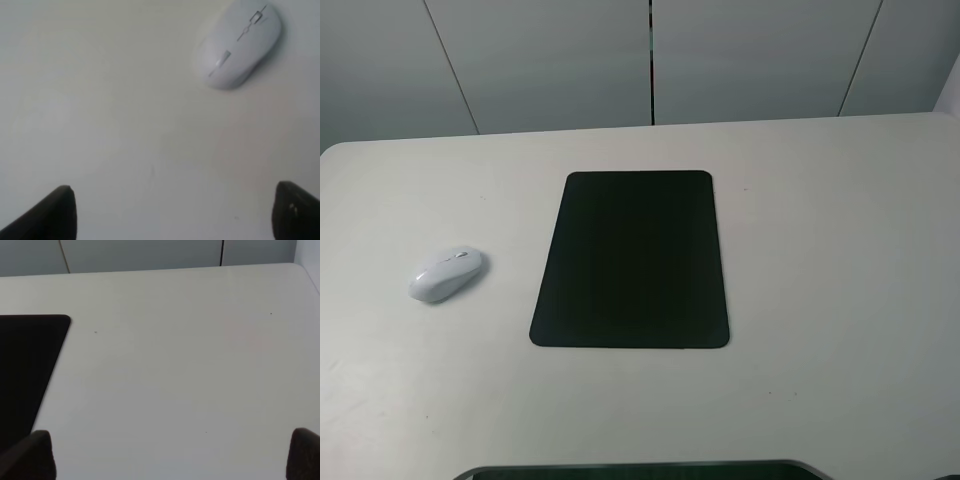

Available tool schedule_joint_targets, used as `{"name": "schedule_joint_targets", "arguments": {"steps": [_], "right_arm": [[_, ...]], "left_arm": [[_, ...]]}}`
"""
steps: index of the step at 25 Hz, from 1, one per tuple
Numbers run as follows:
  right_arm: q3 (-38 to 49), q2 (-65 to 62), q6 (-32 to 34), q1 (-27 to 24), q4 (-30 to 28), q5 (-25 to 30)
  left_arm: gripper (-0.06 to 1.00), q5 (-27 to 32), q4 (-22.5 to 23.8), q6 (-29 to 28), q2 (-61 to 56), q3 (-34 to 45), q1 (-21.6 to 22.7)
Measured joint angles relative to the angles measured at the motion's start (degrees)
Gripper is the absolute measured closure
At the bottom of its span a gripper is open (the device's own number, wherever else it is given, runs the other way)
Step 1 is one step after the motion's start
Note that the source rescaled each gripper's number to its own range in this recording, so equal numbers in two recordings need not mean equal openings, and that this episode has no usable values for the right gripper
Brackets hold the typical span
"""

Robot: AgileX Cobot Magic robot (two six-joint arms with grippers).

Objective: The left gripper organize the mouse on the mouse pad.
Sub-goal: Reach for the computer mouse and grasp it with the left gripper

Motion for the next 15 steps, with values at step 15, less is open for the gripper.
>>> {"name": "schedule_joint_targets", "arguments": {"steps": [15], "right_arm": [[0.0, 0.0, -0.6, 0.0, 0.0, 0.0]], "left_arm": [[-0.06, -9.1, 2.9, 6.0, 15.7, -0.1, -11.3]]}}
